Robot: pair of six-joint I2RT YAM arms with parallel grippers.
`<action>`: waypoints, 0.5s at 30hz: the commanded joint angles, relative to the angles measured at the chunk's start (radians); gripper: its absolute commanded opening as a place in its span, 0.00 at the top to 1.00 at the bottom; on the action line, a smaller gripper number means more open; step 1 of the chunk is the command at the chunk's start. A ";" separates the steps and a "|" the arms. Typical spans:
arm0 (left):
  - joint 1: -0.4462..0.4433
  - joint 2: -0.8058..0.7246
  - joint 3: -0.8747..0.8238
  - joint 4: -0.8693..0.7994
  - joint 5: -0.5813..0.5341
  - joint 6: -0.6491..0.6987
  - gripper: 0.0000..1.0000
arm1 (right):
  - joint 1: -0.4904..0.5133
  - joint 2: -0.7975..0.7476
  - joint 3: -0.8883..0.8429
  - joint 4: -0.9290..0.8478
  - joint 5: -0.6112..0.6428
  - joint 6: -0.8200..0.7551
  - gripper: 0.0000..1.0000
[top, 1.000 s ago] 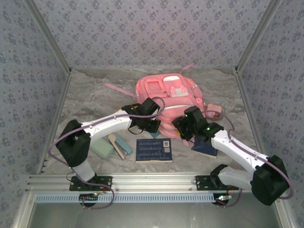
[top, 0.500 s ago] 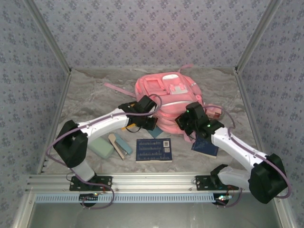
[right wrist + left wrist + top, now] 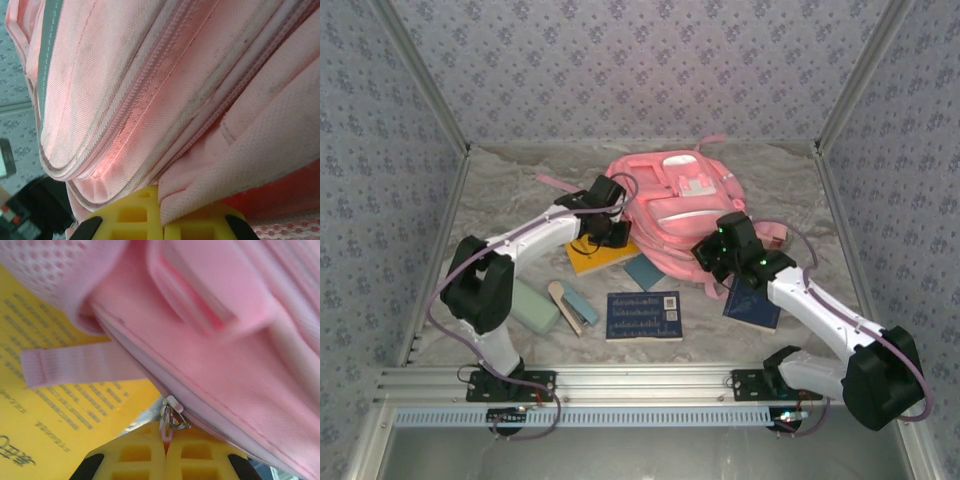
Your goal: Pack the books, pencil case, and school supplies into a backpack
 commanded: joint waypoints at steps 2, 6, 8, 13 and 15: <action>0.041 0.035 0.089 -0.039 -0.054 0.009 1.00 | -0.016 -0.001 0.048 -0.021 0.029 -0.060 1.00; 0.040 -0.016 0.066 -0.040 -0.022 -0.015 0.83 | -0.018 0.031 0.085 -0.028 -0.011 -0.105 1.00; 0.042 -0.077 0.038 -0.058 -0.023 -0.018 0.69 | -0.022 0.055 0.125 -0.041 -0.016 -0.144 1.00; 0.053 -0.255 -0.018 -0.118 -0.052 -0.032 0.50 | -0.023 0.147 0.270 -0.069 -0.005 -0.245 1.00; 0.053 -0.321 -0.036 -0.139 -0.067 -0.035 0.46 | -0.020 0.194 0.338 -0.075 -0.003 -0.299 1.00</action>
